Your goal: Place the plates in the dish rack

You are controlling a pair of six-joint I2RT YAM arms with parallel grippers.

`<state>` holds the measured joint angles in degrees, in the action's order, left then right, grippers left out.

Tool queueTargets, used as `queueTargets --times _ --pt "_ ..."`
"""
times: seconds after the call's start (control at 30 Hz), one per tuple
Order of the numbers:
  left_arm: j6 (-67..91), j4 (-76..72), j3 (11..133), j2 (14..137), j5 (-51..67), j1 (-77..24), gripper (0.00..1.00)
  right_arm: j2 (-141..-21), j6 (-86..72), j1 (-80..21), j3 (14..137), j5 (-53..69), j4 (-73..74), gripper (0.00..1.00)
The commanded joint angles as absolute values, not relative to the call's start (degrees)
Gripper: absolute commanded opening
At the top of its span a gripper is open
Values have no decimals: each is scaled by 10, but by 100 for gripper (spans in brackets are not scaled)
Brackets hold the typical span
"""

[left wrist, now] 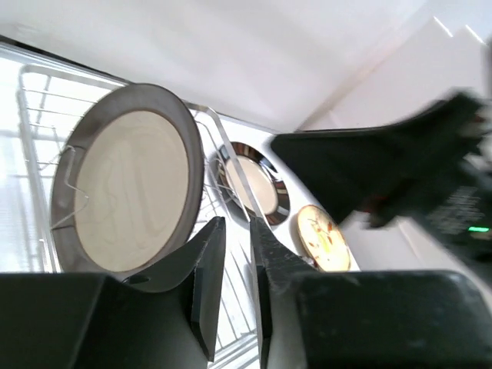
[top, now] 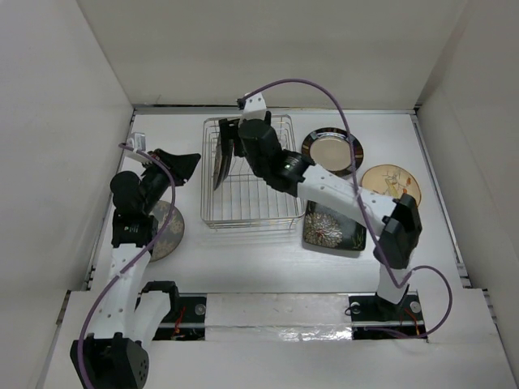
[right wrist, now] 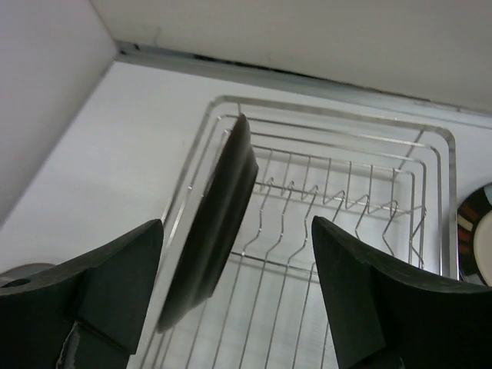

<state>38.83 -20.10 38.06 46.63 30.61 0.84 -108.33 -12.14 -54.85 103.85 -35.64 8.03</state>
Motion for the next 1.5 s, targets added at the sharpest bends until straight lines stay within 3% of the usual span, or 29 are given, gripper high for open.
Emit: queueTargets --times 0.0,0.13,0.17,0.23,0.27,0.3,0.53,0.67,0.77,1.03,1.47 --pt "374 -202 410 440 265 11 17 -1006 -120 -553 998 -310 20 84" --pt "384 -212 415 402 252 11 22 -947 -128 -597 912 -291 -25 72" --pt "385 -210 421 396 249 11 22 -938 -134 -606 883 -286 -29 52" --pt "382 -199 446 383 236 11 23 -916 -152 -627 853 -268 -46 27" --pt "385 -197 456 372 236 11 24 -911 -162 -652 824 -263 -53 3" --pt "387 -197 471 366 238 11 25 -908 -173 -664 810 -260 -59 0" --pt "425 -205 496 328 302 6 31 -936 -363 -770 697 -243 -202 0" --pt "408 -162 510 307 313 -12 31 -1006 -482 -794 686 -242 -254 14" --pt "392 -127 522 291 312 -30 31 -1073 -572 -806 700 -266 -272 43" --pt "341 -70 537 269 287 -108 31 -1221 -717 -799 763 -273 -292 48" --pt "320 -59 496 232 270 -163 31 -1325 -718 -759 879 -234 -267 52"
